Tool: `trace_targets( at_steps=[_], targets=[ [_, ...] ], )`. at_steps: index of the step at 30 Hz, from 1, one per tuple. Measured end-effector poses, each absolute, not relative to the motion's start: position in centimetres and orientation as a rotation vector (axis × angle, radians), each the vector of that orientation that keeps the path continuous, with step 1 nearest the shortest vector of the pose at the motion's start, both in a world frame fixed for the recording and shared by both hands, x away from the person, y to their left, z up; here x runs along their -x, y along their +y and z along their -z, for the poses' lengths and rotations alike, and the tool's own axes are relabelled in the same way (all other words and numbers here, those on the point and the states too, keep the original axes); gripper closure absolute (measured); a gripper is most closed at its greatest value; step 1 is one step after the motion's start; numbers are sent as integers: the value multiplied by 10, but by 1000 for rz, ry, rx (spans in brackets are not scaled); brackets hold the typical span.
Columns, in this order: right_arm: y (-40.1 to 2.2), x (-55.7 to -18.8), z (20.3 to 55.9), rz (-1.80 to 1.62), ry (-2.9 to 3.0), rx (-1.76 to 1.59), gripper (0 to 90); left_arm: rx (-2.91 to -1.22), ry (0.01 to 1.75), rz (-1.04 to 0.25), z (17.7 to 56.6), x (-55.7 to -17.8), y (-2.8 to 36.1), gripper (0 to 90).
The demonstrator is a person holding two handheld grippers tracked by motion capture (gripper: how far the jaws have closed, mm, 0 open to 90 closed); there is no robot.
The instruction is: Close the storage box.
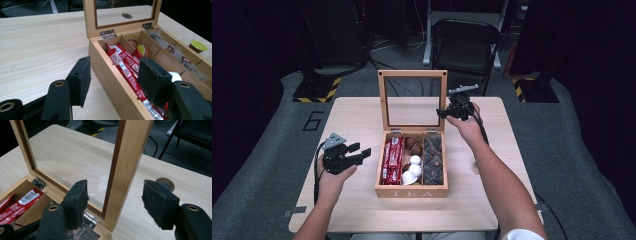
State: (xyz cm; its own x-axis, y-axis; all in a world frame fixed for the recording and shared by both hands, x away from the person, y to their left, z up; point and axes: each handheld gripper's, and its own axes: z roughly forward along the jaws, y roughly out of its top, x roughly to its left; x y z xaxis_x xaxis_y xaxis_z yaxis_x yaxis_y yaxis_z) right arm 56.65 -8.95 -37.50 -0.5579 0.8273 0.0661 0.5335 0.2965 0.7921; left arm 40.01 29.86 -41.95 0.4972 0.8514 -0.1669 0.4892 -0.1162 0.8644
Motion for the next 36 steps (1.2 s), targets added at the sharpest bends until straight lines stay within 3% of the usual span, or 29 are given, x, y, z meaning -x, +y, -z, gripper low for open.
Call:
trace_targets(
  at_steps=[32, 36],
  targets=[
    [-77, -581, 391, -1182, 2261, -1223, 364, -1747, 1142, -462, 419, -401, 303, 436],
    [-77, -580, 389, -1160, 2269, -1227, 395, -1748, 1142, -464, 419, -401, 304, 436]
  ],
)
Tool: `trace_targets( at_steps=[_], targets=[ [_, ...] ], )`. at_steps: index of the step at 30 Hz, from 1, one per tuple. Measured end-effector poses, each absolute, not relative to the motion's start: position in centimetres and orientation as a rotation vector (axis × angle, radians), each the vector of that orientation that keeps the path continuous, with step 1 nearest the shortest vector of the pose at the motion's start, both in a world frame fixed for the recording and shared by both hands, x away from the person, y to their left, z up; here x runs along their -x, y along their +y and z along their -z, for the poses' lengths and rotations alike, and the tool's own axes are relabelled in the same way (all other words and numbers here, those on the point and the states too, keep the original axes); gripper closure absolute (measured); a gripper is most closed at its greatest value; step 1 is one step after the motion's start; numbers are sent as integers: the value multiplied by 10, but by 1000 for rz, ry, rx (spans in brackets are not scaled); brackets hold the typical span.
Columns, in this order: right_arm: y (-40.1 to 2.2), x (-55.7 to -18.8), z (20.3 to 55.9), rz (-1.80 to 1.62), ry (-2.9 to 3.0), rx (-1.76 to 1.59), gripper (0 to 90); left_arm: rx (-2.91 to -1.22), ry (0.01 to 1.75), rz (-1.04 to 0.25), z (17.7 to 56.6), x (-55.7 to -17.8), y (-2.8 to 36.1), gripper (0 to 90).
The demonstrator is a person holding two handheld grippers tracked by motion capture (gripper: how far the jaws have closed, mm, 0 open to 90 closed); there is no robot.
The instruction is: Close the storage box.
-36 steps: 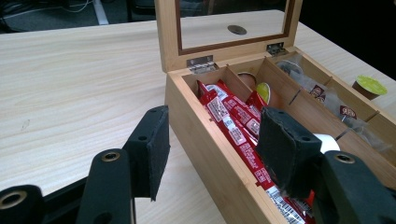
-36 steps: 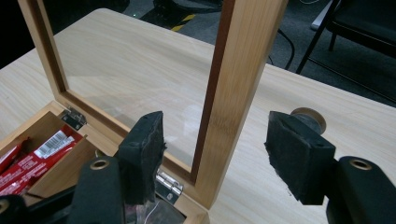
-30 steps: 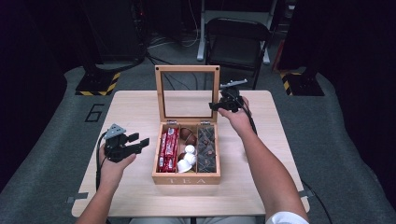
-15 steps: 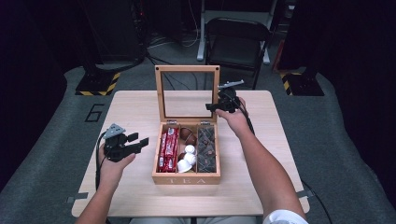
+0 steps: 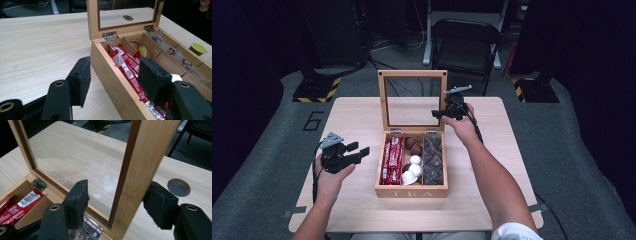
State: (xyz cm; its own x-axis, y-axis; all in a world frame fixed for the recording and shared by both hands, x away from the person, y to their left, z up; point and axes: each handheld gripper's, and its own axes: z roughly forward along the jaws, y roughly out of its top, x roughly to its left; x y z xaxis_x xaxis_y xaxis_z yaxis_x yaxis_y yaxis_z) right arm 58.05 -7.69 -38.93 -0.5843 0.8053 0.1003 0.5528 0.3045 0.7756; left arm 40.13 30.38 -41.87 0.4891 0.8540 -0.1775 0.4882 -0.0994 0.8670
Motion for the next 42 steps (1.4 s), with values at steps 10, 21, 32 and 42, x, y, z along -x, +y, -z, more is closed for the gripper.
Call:
trace_targets(
  at_steps=[10, 21, 32, 42],
  targets=[
    [-81, -579, 386, -1133, 2256, -1244, 524, -1748, 1139, -460, 419, -402, 302, 436],
    [-85, -580, 386, -1122, 2239, -1236, 633, -1747, 1143, -464, 420, -401, 302, 436],
    [-86, -576, 386, -1139, 2232, -1218, 642, -1748, 1145, -466, 420, -401, 303, 437],
    [-88, -567, 386, -1173, 2217, -1191, 651, -1760, 1145, -458, 420, -402, 300, 438]
  ],
)
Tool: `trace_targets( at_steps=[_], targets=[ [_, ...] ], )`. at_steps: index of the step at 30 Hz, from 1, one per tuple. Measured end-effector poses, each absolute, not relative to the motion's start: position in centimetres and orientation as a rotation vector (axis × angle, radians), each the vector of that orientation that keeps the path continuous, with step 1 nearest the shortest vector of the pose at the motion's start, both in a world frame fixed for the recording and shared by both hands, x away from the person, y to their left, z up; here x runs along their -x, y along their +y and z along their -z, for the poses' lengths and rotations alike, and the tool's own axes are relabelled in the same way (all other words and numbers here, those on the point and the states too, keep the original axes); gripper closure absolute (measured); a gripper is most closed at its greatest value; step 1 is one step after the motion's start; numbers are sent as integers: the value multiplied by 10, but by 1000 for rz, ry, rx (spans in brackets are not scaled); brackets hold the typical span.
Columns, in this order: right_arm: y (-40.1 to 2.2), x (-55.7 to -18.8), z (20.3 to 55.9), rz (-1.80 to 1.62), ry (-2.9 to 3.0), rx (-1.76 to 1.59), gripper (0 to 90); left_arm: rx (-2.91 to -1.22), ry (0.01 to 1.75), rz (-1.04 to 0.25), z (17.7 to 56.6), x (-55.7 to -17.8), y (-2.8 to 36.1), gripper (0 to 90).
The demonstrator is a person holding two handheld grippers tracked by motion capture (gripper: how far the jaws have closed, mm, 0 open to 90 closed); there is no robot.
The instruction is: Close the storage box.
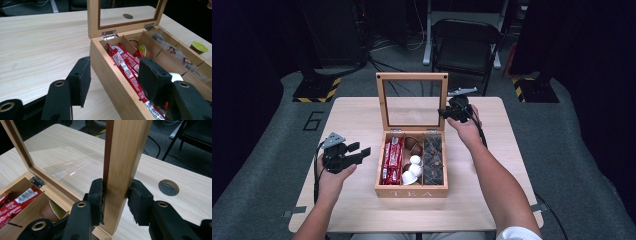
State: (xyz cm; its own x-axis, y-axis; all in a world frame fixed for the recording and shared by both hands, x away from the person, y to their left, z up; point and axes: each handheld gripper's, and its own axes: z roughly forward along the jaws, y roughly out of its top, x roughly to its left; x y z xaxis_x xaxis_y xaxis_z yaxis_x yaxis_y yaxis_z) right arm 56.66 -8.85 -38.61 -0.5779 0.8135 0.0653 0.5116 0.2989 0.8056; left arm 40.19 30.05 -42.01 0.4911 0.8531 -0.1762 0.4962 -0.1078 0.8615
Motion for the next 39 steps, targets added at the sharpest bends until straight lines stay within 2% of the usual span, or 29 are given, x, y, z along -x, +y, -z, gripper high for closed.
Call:
trace_targets(
  at_steps=[14, 19, 39],
  targets=[
    [-89, -552, 386, -1177, 2195, -1134, 656, -1729, 1156, -423, 413, -410, 299, 437],
    [-89, -549, 386, -1174, 2186, -1111, 656, -1759, 1150, -450, 406, -416, 300, 441],
    [-87, -540, 388, -1166, 2167, -1087, 655, -1774, 1144, -441, 374, -466, 281, 467]
  ],
)
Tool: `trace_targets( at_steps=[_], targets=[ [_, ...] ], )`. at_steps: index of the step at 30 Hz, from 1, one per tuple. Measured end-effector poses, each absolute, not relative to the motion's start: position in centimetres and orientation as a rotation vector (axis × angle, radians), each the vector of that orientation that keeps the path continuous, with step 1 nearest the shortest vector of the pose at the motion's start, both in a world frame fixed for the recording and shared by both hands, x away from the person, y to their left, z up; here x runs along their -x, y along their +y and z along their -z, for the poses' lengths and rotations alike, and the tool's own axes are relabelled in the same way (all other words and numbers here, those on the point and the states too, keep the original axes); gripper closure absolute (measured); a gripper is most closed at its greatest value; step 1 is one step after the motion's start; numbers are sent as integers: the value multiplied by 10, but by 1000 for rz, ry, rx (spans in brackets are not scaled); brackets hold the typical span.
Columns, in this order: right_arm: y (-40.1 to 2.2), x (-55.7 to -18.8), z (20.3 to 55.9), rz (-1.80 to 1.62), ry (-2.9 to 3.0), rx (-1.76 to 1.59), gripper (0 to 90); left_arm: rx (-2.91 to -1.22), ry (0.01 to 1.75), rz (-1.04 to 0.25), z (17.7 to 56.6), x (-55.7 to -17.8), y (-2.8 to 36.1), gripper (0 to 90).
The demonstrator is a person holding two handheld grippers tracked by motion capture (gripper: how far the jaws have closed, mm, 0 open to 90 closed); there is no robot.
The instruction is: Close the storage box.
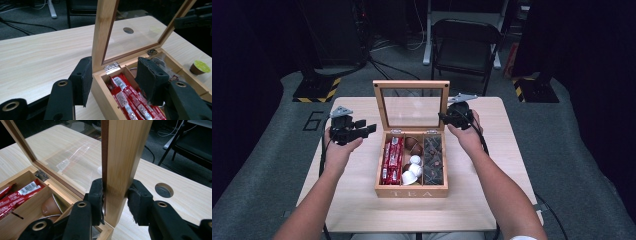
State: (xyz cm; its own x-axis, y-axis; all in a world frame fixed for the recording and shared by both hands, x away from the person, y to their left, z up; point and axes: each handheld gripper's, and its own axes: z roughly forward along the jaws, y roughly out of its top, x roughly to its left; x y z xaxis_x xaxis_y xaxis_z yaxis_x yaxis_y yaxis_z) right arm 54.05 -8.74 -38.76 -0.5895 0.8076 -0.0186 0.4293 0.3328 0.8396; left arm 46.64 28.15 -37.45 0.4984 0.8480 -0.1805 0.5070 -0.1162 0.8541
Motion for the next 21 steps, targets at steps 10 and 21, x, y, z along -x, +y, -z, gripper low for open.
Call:
trace_targets(
  at_steps=[10, 21],
  targets=[
    [-88, -532, 390, -1177, 2142, -1067, 652, -1796, 1126, -466, 366, -485, 268, 483],
    [-87, -523, 392, -1174, 2132, -1031, 650, -1776, 1091, -508, 353, -496, 259, 495]
  ],
)
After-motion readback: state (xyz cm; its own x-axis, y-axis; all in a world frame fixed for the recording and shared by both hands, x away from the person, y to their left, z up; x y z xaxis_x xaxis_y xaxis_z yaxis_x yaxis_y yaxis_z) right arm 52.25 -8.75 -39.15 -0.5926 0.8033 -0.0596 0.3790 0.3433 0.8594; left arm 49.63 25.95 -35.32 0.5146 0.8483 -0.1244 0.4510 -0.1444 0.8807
